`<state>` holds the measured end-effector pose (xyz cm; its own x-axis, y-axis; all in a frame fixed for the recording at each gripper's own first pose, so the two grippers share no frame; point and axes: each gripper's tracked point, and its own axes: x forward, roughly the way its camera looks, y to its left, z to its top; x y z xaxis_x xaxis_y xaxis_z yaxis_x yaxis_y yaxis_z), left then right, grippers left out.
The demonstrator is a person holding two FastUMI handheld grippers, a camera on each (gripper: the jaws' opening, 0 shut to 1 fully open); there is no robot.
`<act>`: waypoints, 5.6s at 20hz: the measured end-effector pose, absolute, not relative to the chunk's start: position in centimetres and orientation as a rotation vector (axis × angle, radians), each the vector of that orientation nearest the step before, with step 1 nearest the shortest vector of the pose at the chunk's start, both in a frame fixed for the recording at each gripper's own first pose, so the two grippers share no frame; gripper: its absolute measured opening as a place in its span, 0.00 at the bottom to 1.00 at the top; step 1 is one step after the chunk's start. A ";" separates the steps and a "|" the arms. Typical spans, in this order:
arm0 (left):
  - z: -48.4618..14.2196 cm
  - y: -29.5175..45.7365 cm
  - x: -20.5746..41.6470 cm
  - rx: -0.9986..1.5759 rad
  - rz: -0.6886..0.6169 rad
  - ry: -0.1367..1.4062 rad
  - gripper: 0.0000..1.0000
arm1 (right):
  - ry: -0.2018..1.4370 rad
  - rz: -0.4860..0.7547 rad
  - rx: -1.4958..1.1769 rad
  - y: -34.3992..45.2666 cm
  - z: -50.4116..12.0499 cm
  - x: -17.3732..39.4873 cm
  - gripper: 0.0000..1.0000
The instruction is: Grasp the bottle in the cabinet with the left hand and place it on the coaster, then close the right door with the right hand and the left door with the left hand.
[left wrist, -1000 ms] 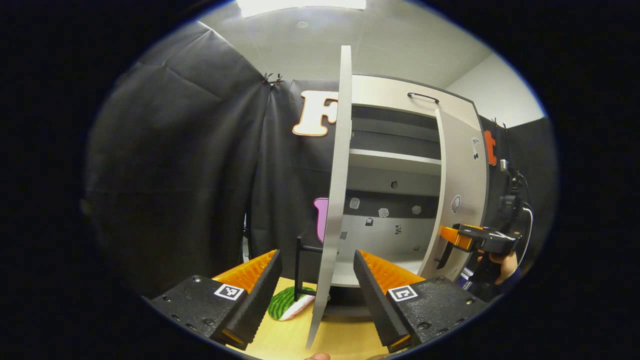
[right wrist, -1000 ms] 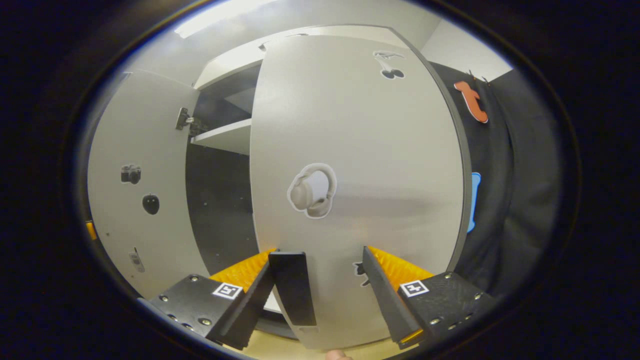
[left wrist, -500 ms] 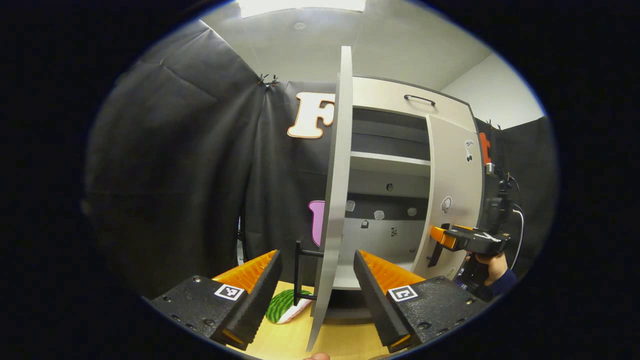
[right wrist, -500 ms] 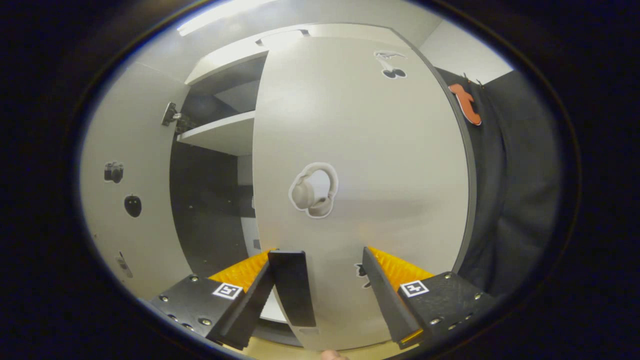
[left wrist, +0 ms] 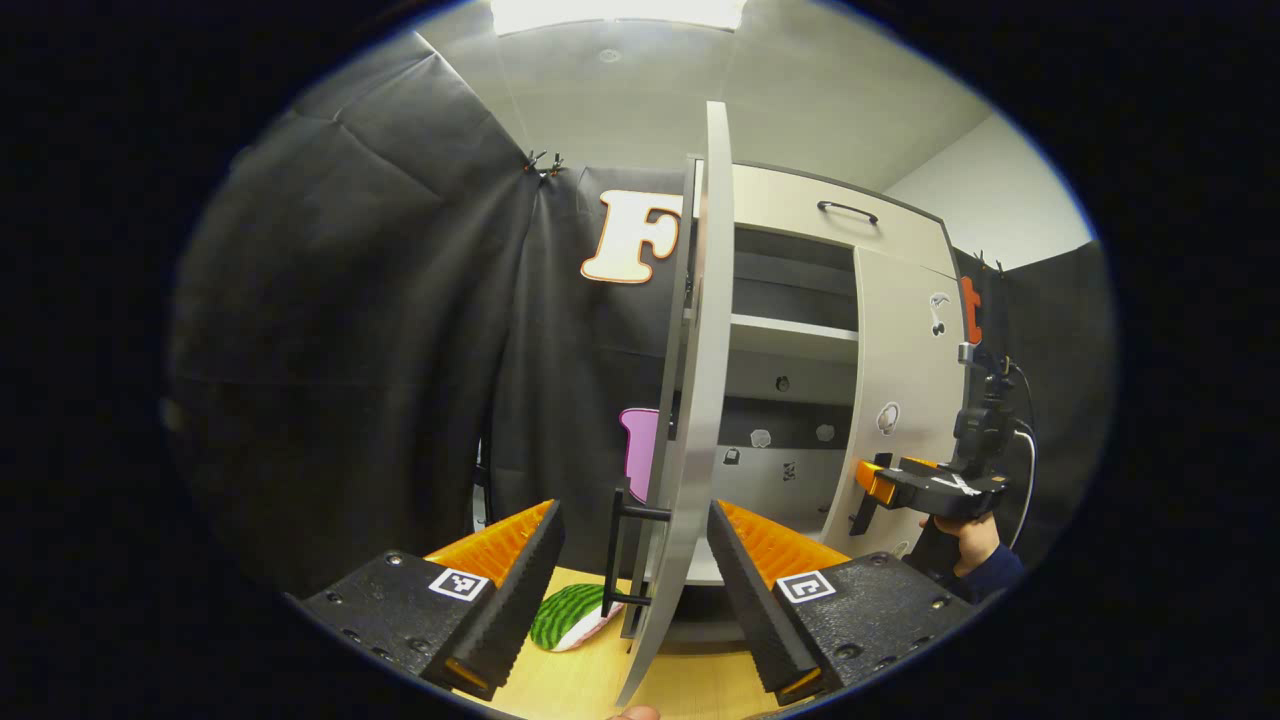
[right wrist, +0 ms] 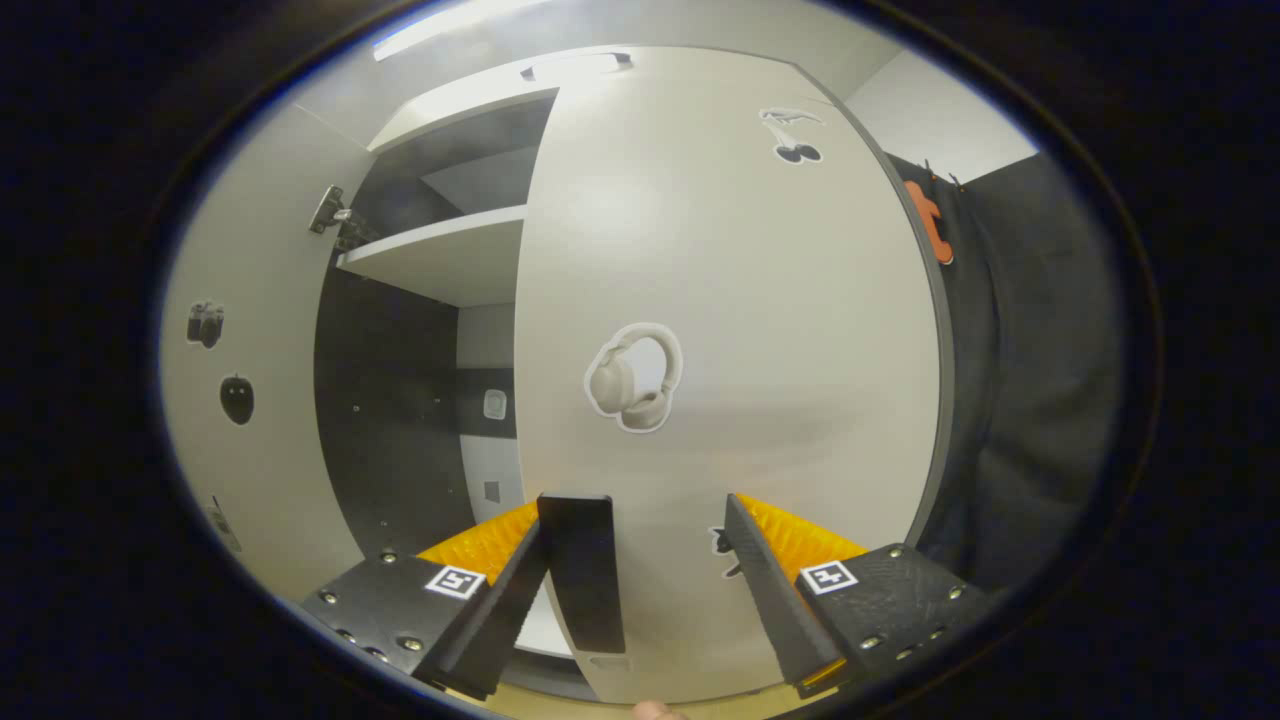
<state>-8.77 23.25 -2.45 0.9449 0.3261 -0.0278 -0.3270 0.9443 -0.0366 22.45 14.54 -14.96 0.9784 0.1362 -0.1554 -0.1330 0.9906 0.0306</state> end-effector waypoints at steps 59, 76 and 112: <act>-8.6 8.5 11.8 -0.124 -0.133 0.129 0.97 | 0.103 -0.266 0.078 -11.1 -10.5 10.2 0.97; -9.5 8.0 16.6 -0.035 -0.104 0.134 0.98 | 0.104 -0.279 0.038 -12.1 -10.2 9.0 0.97; -0.2 1.3 9.2 -0.009 -0.127 0.013 0.90 | 0.052 -0.054 0.025 -4.1 -6.4 3.8 0.97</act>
